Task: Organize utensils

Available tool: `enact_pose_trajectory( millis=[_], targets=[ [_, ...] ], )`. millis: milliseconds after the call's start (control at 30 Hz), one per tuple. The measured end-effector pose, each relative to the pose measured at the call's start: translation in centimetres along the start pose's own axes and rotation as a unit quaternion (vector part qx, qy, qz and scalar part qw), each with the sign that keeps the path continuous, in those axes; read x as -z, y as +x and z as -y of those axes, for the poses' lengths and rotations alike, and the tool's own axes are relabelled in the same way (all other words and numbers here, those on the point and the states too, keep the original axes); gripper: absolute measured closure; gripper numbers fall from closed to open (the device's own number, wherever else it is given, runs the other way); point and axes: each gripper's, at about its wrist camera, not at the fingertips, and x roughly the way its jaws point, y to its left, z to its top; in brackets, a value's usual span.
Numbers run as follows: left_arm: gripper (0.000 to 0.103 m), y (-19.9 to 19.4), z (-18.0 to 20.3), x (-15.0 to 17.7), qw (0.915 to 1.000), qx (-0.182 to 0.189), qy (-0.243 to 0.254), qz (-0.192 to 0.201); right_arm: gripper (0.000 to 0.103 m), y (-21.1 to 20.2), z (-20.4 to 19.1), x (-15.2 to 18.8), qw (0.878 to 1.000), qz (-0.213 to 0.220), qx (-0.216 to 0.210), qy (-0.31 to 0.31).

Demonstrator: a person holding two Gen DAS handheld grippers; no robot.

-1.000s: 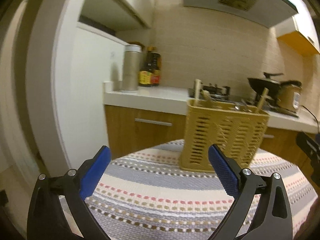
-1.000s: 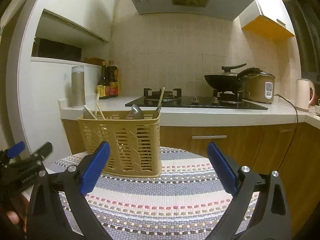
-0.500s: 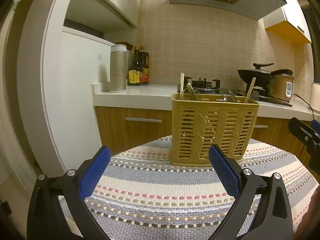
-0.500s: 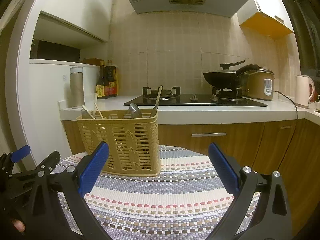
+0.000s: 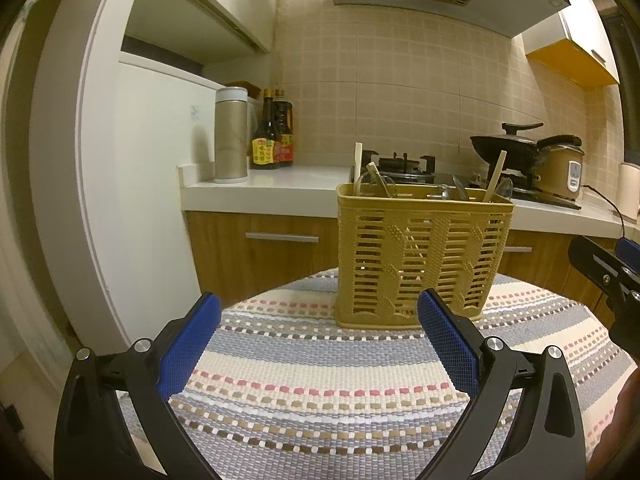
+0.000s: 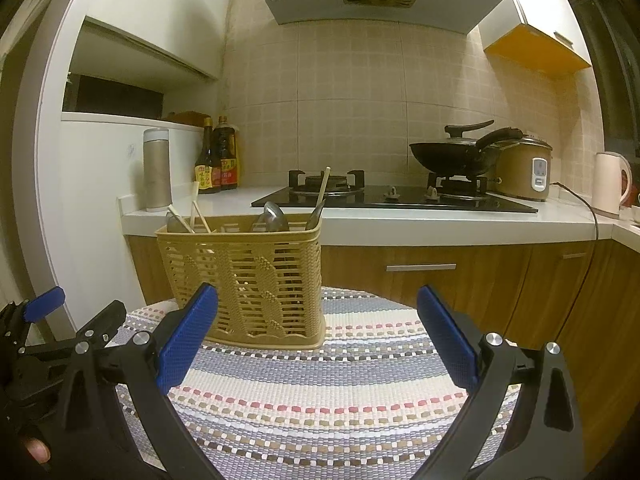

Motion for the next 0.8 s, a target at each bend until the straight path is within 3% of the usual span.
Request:
enact_pose_trajectory(
  millis=[800],
  targets=[
    [0.008, -0.06, 0.56, 0.21, 0.9999, 0.005, 0.011, 0.001, 0.008, 0.57, -0.28, 0.23, 1.000, -0.015, -0.006, -0.003]
  ],
)
